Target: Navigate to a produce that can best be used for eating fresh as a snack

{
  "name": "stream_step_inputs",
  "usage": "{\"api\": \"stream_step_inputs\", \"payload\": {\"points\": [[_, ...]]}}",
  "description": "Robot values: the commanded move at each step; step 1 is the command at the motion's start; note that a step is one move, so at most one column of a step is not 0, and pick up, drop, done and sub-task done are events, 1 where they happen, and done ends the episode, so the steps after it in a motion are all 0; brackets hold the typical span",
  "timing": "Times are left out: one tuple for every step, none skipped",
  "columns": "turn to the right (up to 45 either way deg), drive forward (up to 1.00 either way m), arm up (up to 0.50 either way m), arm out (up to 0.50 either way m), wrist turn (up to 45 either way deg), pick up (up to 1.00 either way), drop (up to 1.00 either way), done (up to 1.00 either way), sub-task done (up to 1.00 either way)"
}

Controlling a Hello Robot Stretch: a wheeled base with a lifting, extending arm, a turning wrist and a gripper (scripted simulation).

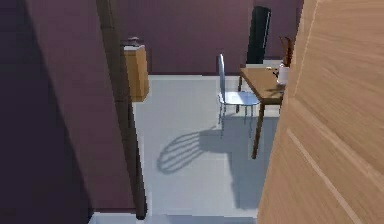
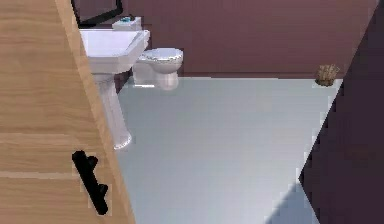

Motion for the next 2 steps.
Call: {"api": "stream_step_inputs", "payload": {"points": [[0.0, 1.00, 0.00, 0.00, 0.0, 0.00, 0.00, 0.00, 0.00], [3.0, 0.00, 0.00, 0.00, 0.0, 0.00, 0.00, 0.00, 0.00]]}}
